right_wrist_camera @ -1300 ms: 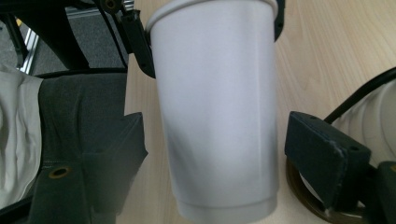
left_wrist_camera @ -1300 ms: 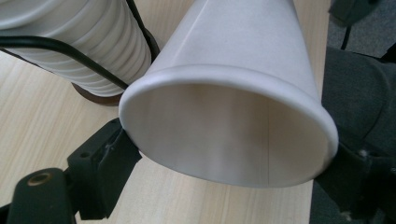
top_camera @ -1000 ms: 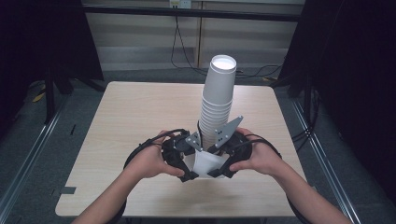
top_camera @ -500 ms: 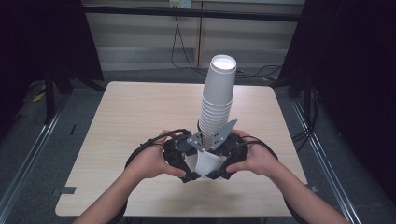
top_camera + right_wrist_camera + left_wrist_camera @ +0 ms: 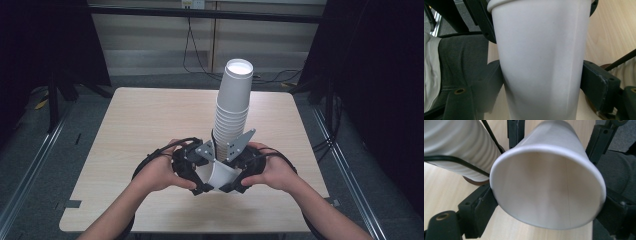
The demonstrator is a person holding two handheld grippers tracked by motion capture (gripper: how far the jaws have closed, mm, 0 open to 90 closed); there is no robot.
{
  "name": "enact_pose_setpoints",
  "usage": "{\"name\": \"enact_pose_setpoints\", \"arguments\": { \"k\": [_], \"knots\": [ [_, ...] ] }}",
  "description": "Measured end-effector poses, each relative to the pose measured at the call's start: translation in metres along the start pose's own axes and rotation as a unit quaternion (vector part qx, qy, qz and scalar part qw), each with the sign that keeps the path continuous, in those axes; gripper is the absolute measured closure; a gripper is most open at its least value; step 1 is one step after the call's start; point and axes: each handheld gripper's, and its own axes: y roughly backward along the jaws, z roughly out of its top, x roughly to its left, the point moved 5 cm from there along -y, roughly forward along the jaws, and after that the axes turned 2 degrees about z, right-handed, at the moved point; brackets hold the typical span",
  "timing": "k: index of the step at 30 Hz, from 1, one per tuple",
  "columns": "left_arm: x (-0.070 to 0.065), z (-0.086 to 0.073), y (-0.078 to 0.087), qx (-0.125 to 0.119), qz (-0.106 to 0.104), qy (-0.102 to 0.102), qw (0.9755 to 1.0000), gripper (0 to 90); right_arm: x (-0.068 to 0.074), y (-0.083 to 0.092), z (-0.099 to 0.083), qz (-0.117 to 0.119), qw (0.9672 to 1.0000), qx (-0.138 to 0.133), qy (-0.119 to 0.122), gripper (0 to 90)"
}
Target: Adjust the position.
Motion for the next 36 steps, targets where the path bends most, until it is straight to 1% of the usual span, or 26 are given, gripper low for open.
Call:
{"name": "enact_pose_setpoints", "arguments": {
  "k": [1,2,3,4,7,8,9,11,14,17,18,21,22,23,24,26,27,29,30,31,32,34,36],
  "knots": [
    [0.0002,0.0,0.0007,-0.004,0.001,-0.001,1.0,10.7,0.0,0.0005,-0.0002,0.0,1.0,-0.002,0.0,22.1],
    [0.0002,-0.0003,0.0014,-0.008,-0.001,-0.001,1.0,10.5,-0.0001,0.0012,-0.0006,0.001,0.9999,-0.011,-0.004,22.1],
    [0.0009,-0.0006,0.0024,-0.013,-0.001,-0.005,0.9999,10.5,-0.0002,0.0016,-0.0008,0.0,0.9999,-0.013,-0.003,22.1],
    [0.0009,-0.0006,0.0024,-0.013,-0.001,-0.005,0.9999,10.5,-0.0002,0.0016,-0.0008,0.0,0.9999,-0.013,-0.003,22.1],
    [0.0007,-0.0016,0.0034,-0.022,-0.005,0.004,0.9997,10.5,0.0001,0.0024,-0.0012,0.002,0.9997,-0.023,-0.001,22.2],
    [0.0002,-0.002,0.0035,-0.024,-0.007,0.003,0.9997,10.6,0.0005,0.003,-0.0018,0.005,0.9997,-0.024,-0.001,22.2],
    [0.0003,-0.0025,0.0033,-0.024,-0.004,0.001,0.9997,10.7,0.0006,0.0033,-0.0024,0.004,0.9996,-0.029,0.0,22.4],
    [0.0004,-0.0031,0.003,-0.025,-0.01,0.003,0.9996,10.8,0.0012,0.0034,-0.0029,0.007,0.9996,-0.029,-0.003,22.5],
    [0.0008,-0.0032,0.003,-0.026,-0.008,0.001,0.9996,11.4,0.0004,0.0048,-0.0042,0.002,0.9996,-0.03,0.002,23.0],
    [0.0015,-0.0026,0.0036,-0.026,-0.008,0.001,0.9996,11.6,0.0006,0.0056,-0.0047,0.003,0.9996,-0.029,-0.002,23.2],
    [0.0015,-0.0023,0.0037,-0.027,-0.007,0.0,0.9996,11.8,-0.0001,0.0057,-0.0049,0.002,0.9995,-0.03,0.002,23.5],
    [0.0012,-0.0013,0.0035,-0.027,-0.007,0.001,0.9996,12.2,-0.0004,0.0052,-0.0054,0.002,0.9996,-0.029,0.0,24.1],
    [0.0014,-0.0008,0.0035,-0.03,-0.008,0.0,0.9995,12.5,-0.0003,0.0043,-0.0061,0.001,0.9997,-0.023,-0.002,24.5],
    [0.0014,-0.0008,0.0035,-0.03,-0.008,0.0,0.9995,12.5,-0.0003,0.0043,-0.0061,0.001,0.9997,-0.023,-0.002,24.5],
    [0.0023,-0.0003,0.0038,-0.033,-0.004,-0.001,0.9995,12.5,-0.0004,0.0039,-0.0062,0.001,0.9998,-0.022,-0.001,24.6],
    [0.0023,0.0002,0.0047,-0.035,-0.007,0.0,0.9994,12.3,-0.0003,0.0033,-0.0055,-0.003,0.9997,-0.023,-0.005,24.9],
    [0.0031,0.0006,0.0052,-0.04,0.0,-0.004,0.9992,12.3,-0.0002,0.0034,-0.0052,-0.002,0.9997,-0.025,-0.007,24.9],
    [0.0032,0.0012,0.0055,-0.042,0.004,-0.004,0.9991,12.1,-0.0008,0.005,-0.0046,-0.006,0.9994,-0.03,-0.014,25.1],
    [0.0027,0.0014,0.0059,-0.042,0.0,-0.003,0.9991,11.8,-0.0004,0.0058,-0.0033,-0.007,0.9993,-0.033,-0.018,25.1],
    [0.0027,0.0014,0.0059,-0.042,0.0,-0.003,0.9991,12.0,-0.0004,0.0058,-0.0033,-0.007,0.9993,-0.033,-0.018,25.1],
    [0.0026,0.0013,0.0055,-0.045,0.002,-0.004,0.999,12.1,-0.0003,0.0058,-0.0029,-0.007,0.9996,-0.026,-0.012,25.3],
    [0.0029,0.0011,0.0054,-0.049,0.002,-0.003,0.9988,12.2,-0.0005,0.0059,-0.0026,-0.008,0.9995,-0.027,-0.011,25.5],
    [0.0032,0.0006,0.0062,-0.049,0.002,-0.002,0.9988,12.2,-0.0004,0.0064,-0.0028,-0.007,0.9995,-0.026,-0.014,25.6]
  ]
}}
